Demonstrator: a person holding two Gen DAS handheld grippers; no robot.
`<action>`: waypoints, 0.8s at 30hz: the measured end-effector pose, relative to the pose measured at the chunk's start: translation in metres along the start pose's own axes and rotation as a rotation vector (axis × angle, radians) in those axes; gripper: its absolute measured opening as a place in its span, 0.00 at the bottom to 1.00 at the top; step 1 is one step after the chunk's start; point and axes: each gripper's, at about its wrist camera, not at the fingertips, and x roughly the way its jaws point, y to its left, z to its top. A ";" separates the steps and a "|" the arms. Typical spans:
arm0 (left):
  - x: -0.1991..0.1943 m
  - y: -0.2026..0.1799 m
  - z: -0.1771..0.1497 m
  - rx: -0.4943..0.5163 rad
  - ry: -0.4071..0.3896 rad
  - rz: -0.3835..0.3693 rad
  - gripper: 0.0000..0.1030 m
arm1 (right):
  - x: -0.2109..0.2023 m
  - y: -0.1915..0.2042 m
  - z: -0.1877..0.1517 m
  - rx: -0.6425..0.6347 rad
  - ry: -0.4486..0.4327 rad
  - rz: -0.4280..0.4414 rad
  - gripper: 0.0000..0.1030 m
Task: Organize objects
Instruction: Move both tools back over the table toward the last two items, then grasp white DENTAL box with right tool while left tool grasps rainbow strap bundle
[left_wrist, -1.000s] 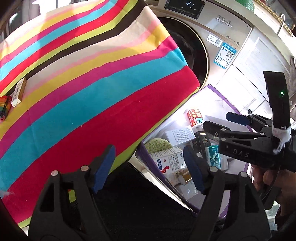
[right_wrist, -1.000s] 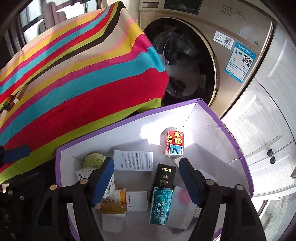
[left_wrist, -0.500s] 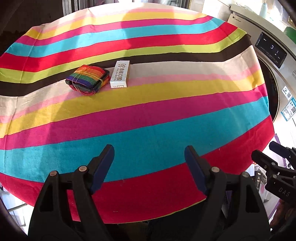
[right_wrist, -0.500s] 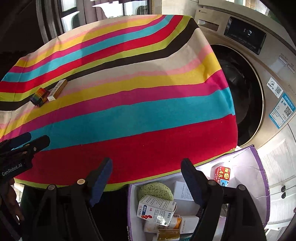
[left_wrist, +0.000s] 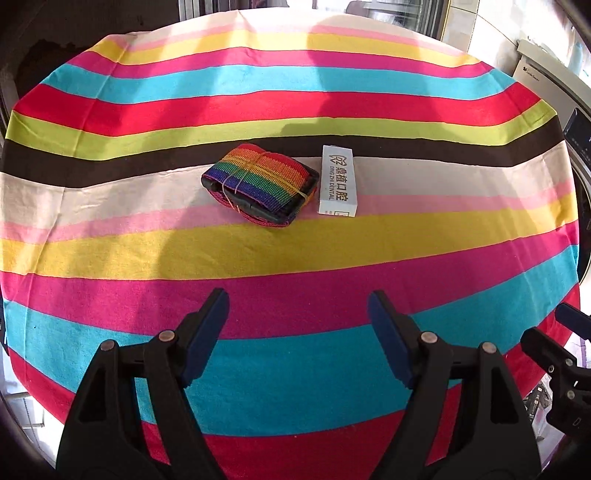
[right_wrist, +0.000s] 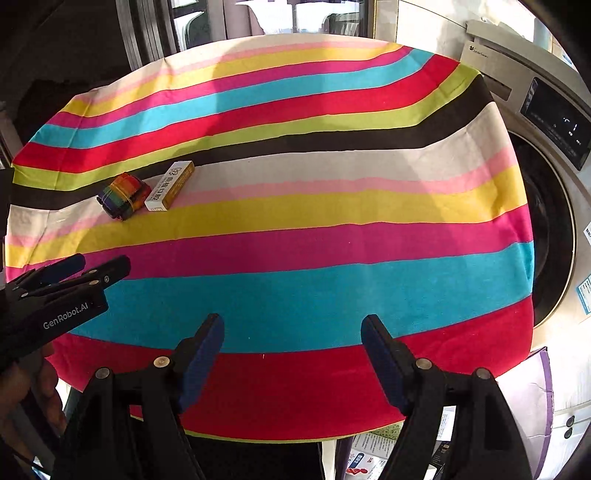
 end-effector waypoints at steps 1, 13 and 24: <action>0.003 0.006 0.004 -0.011 -0.002 0.006 0.78 | 0.002 0.001 0.003 -0.004 -0.003 0.007 0.75; 0.041 0.037 0.048 -0.005 0.001 0.047 0.78 | 0.012 0.012 0.022 -0.004 0.002 0.039 0.78; 0.037 0.089 0.052 -0.087 0.051 0.034 0.78 | 0.040 0.054 0.056 -0.041 0.000 0.089 0.78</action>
